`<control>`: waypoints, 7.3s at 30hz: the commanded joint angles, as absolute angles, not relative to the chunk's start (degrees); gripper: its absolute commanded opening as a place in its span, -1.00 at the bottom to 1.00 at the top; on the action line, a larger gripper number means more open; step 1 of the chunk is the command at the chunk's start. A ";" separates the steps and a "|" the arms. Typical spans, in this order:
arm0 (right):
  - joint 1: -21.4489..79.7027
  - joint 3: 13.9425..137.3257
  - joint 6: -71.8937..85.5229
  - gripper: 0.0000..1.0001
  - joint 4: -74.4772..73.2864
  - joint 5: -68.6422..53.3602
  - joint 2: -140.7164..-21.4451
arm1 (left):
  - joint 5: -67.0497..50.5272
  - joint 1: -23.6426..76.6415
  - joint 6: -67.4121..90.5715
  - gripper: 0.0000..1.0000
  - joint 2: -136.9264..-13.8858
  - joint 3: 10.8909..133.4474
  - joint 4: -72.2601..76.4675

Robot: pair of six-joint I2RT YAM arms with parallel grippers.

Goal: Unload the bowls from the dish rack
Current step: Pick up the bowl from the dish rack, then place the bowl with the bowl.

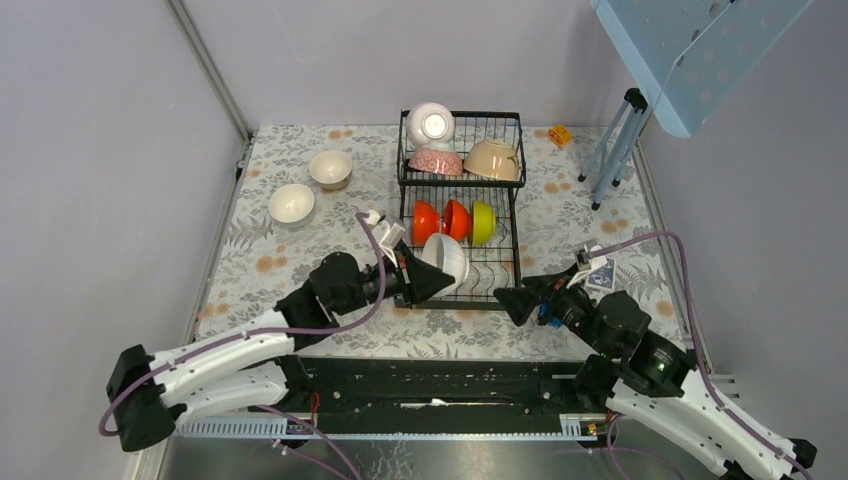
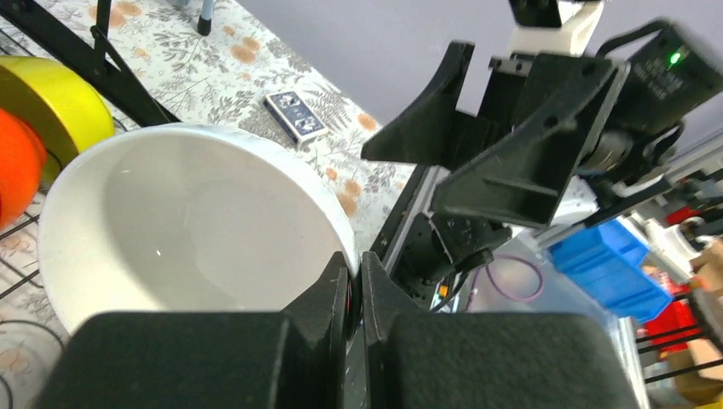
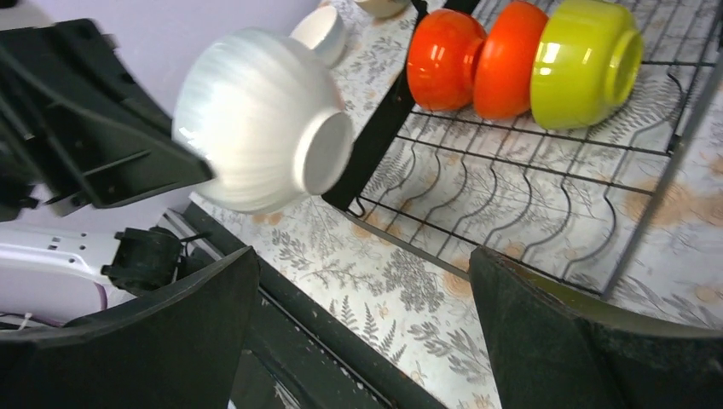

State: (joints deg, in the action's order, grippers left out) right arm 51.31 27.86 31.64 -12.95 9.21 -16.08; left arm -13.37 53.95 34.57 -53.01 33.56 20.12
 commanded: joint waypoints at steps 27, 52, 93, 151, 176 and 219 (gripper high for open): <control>52.57 55.50 26.51 0.88 -34.36 -4.15 -49.80 | 30.46 100.95 3.35 -1.00 -59.24 53.75 -31.45; 74.05 63.72 28.11 0.45 -40.79 14.73 -69.06 | 22.94 101.17 -0.60 -1.00 -61.28 54.12 -33.16; 75.26 59.17 33.57 -1.00 -35.48 25.09 -63.45 | 43.33 101.16 10.45 0.98 -46.86 50.32 -27.89; 74.77 51.42 48.30 -1.00 -24.46 40.10 -62.58 | 57.63 90.01 92.75 -0.54 -65.41 53.80 -45.71; 74.79 51.84 46.14 -1.00 -24.21 38.14 -62.40 | 56.53 87.63 86.80 -1.00 -68.70 54.78 -43.94; 74.79 42.00 22.56 0.99 -16.13 19.52 -31.71 | 34.75 30.18 49.42 -1.00 -57.45 62.44 -32.00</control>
